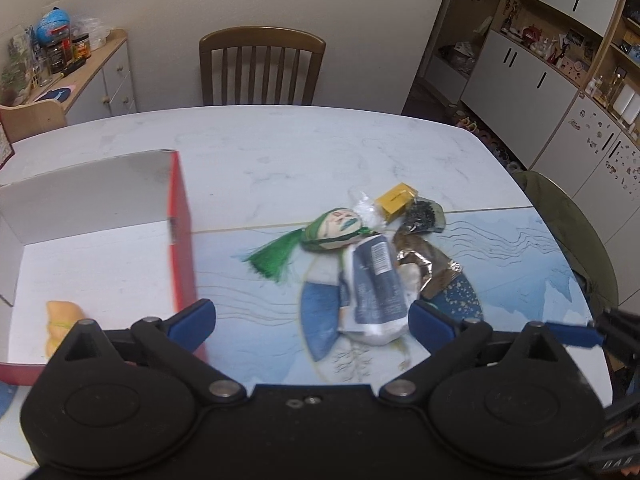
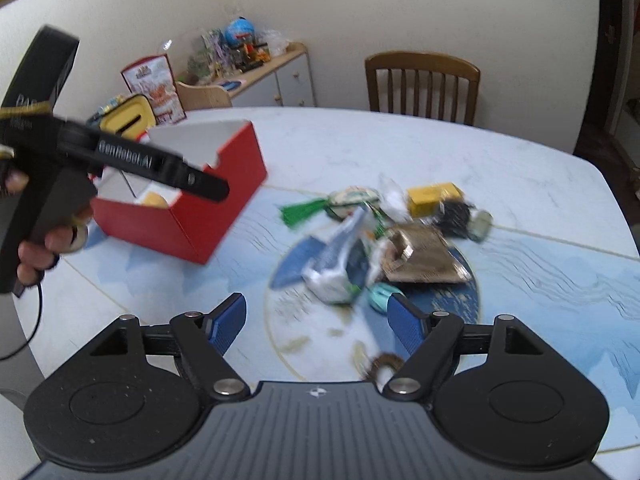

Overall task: Organize objects
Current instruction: 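Return both grippers to the pile and grasp the white-blue snack bag with the left gripper, then grasp the brown beaded bracelet with the right gripper while the left gripper lifts the snack bag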

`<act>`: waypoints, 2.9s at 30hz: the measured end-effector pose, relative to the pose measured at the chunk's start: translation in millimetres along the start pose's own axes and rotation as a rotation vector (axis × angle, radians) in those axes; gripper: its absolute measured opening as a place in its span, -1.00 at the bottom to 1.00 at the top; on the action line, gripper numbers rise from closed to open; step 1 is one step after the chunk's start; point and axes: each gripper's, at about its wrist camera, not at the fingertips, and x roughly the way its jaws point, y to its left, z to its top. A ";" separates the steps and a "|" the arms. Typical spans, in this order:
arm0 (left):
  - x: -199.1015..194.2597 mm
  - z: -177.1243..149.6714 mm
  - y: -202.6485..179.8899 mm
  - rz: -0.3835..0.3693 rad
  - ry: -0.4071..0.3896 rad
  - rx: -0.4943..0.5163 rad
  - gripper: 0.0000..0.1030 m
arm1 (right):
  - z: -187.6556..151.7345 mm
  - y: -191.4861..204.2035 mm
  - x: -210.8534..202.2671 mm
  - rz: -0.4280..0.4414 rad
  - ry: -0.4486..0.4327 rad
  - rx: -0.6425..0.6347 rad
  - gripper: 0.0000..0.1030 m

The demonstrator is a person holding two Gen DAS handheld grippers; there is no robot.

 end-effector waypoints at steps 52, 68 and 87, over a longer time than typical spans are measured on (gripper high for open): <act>151.0 -6.0 -70.1 0.147 0.163 0.190 0.11 | -53.5 -52.4 91.6 -0.063 0.174 -0.024 -0.39; 117.8 -16.9 -56.6 0.105 0.147 0.152 -0.38 | -49.8 -48.9 77.5 -0.045 0.141 0.055 -0.80; 39.0 -10.6 -32.3 0.026 0.108 0.072 -0.38 | -13.8 -21.6 25.7 -0.011 0.033 0.087 -0.80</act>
